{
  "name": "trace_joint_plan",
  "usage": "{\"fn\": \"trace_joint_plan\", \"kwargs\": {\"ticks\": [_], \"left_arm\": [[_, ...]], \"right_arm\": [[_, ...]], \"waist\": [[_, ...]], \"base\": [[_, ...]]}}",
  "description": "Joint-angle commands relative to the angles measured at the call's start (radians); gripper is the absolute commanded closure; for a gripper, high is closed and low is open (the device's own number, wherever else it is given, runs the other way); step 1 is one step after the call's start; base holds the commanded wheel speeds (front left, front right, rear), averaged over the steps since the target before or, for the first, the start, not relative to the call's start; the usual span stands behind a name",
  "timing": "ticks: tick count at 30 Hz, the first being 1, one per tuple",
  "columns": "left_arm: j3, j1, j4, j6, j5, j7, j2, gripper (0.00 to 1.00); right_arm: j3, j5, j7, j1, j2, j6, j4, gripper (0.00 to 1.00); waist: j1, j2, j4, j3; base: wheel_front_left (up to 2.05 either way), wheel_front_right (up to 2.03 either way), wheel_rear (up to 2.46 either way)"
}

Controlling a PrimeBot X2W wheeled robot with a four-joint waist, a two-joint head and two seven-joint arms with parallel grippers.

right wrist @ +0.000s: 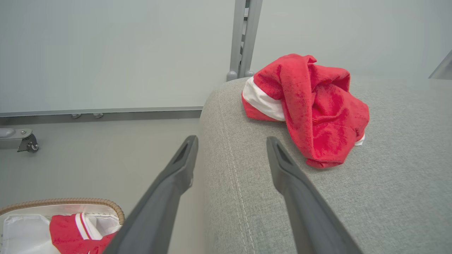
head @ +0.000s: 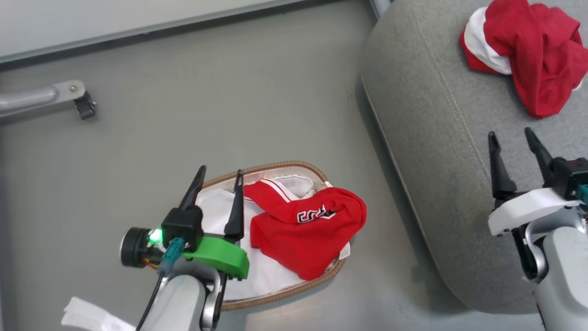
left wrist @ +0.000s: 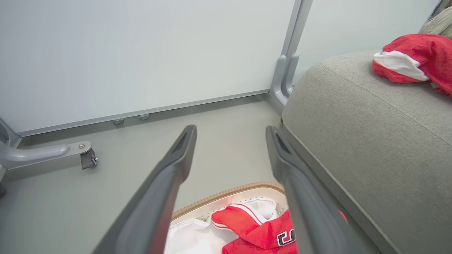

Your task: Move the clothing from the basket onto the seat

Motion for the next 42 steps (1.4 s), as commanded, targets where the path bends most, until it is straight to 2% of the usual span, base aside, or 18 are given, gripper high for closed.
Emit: {"fn": "trace_joint_plan", "kwargs": {"ticks": [1, 8, 17, 30, 42], "left_arm": [[0.019, 0.028, -0.004, 0.007, 0.014, 0.001, 0.004, 0.0], [0.12, 0.115, -0.031, 0.014, 0.031, 0.001, 0.004, 0.0], [0.221, 0.212, -0.09, 0.013, 0.05, 0.001, 0.004, 0.0], [0.235, 0.33, -0.118, -0.006, 0.055, 0.001, 0.004, 0.0], [0.198, 0.302, -0.1, -0.022, 0.058, 0.001, 0.004, 0.0]], "right_arm": [[0.013, 0.009, -0.004, 0.022, 0.005, -0.001, -0.008, 0.0], [0.082, 0.014, -0.005, 0.061, 0.04, -0.001, -0.057, 0.0], [0.101, 0.029, -0.004, 0.135, 0.066, -0.001, -0.092, 0.0], [0.133, 0.04, -0.004, 0.246, 0.087, -0.001, -0.111, 0.0], [0.146, 0.051, -0.004, 0.22, 0.08, -0.001, -0.118, 0.0]], "waist": [[0.0, 0.0, 0.06, -0.067], [0.0, 0.0, 0.117, -0.129], [0.0, 0.0, 0.16, -0.187], [0.0, 0.0, 0.164, -0.254], [0.0, 0.0, 0.132, -0.216]], "base": [[0.0, 0.0, 0.0], [0.0, 0.0, 0.0], [0.0, 0.0, 0.0], [0.0, 0.0, 0.0], [0.0, 0.0, 0.0]]}}
